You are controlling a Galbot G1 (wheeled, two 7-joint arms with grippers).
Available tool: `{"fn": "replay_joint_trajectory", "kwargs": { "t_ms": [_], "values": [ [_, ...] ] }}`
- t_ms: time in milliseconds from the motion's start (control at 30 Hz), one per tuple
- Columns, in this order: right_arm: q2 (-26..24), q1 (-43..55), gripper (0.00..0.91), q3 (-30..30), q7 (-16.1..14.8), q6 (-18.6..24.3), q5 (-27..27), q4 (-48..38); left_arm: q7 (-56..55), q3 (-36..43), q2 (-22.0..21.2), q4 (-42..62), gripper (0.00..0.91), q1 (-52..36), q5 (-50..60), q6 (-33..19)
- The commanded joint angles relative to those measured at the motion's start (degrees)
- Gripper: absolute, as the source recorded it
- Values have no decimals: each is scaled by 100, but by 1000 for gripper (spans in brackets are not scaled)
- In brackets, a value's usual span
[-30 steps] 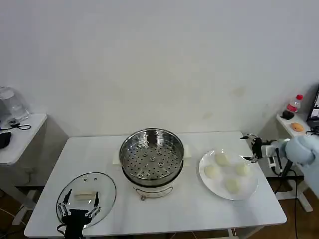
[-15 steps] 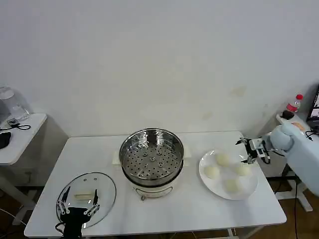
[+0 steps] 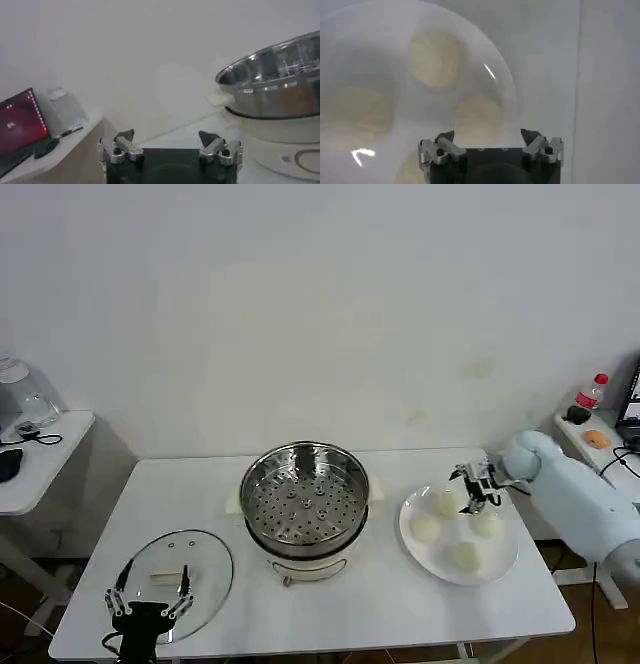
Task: Take steamed baozi put them in steamer then cover it.
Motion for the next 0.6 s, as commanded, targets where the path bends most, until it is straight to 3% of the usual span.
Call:
{"fn": "replay_joint_trajectory", "kwargs": {
  "t_ms": [33,200,600],
  "values": [
    [340,128,907,-152,12,-14,-85,-392,3,-15,4,5,907,-4,-2,0],
    [406,102,887,-137,62,-23,-157,-478,2,8,-4,-1,907,-13,3,-1],
    [470,55,645,-110,49,-44,-264,-516,-7,10,-27,-52,907,35,8,-13]
  ]
}}
